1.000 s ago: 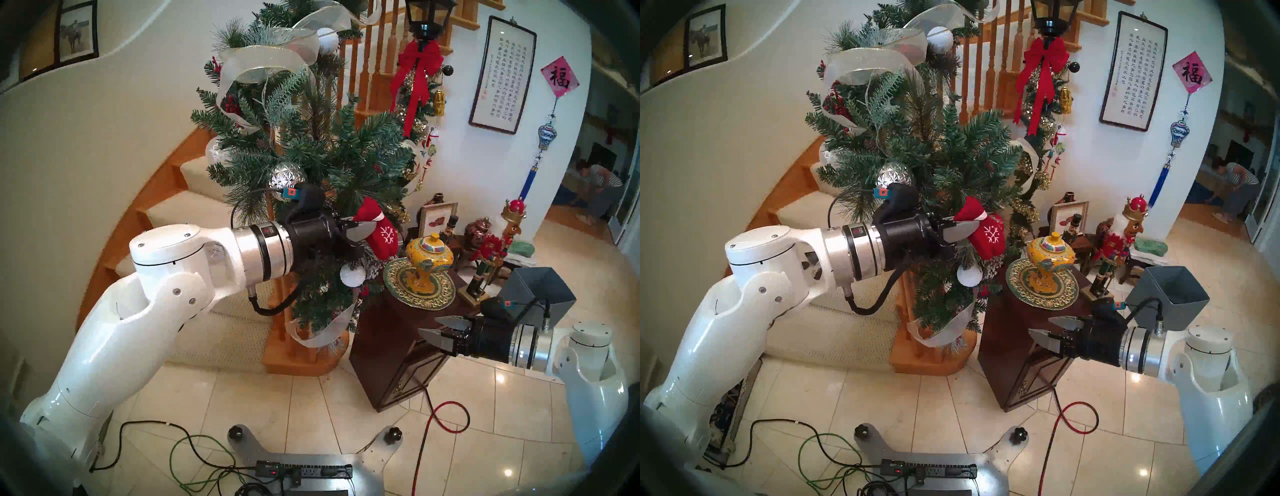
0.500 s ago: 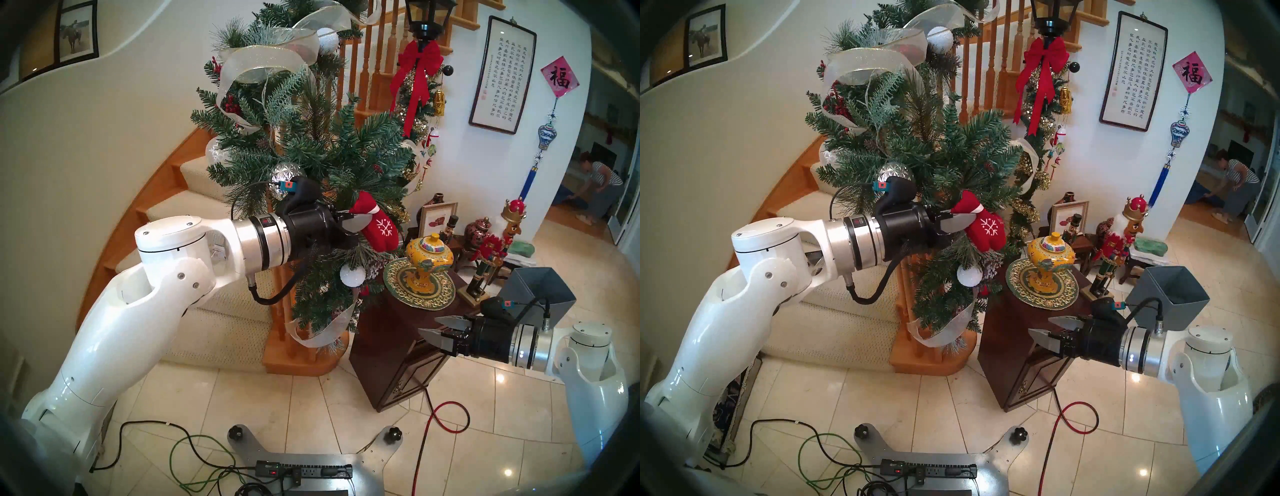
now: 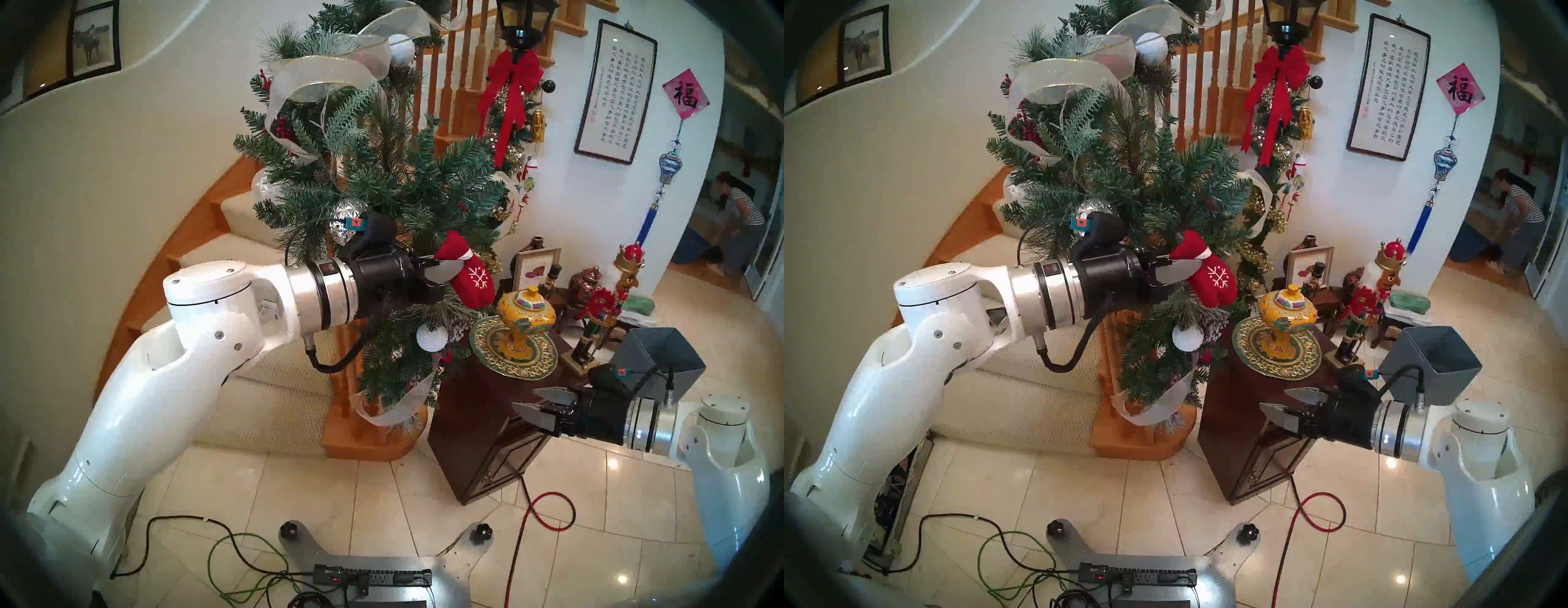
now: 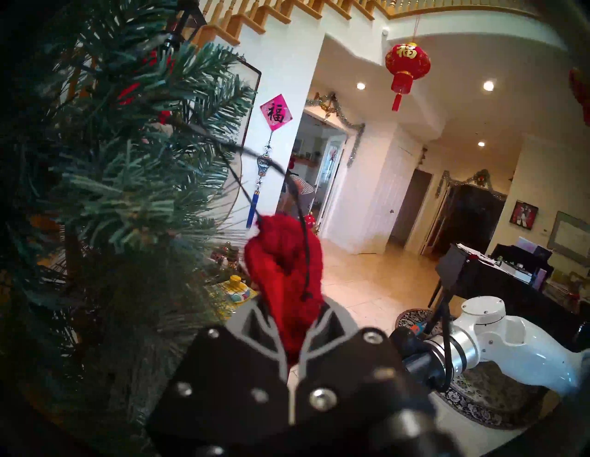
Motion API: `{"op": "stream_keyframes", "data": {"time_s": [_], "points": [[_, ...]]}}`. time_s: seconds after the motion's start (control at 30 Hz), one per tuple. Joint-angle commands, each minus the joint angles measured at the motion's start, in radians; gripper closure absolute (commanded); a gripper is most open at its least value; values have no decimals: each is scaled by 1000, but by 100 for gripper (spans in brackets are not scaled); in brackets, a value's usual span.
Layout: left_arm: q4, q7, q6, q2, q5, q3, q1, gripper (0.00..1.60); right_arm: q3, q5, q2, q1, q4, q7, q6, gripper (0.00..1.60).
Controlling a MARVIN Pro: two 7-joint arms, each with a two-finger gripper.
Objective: Hang the ornament onto the Christmas-tree-style decoration
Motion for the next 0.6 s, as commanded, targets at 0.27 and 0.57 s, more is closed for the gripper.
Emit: {"op": "stream_keyframes", "data": {"time_s": [0.27,0.57], "points": [[-5,38,53,-8,-46,-23,-4,160,5,1,1,3,-5,0,-1,0],[14,64,107,-30,-77,-22,-41,160,5,1,1,3,-5,0,-2,0]]}}
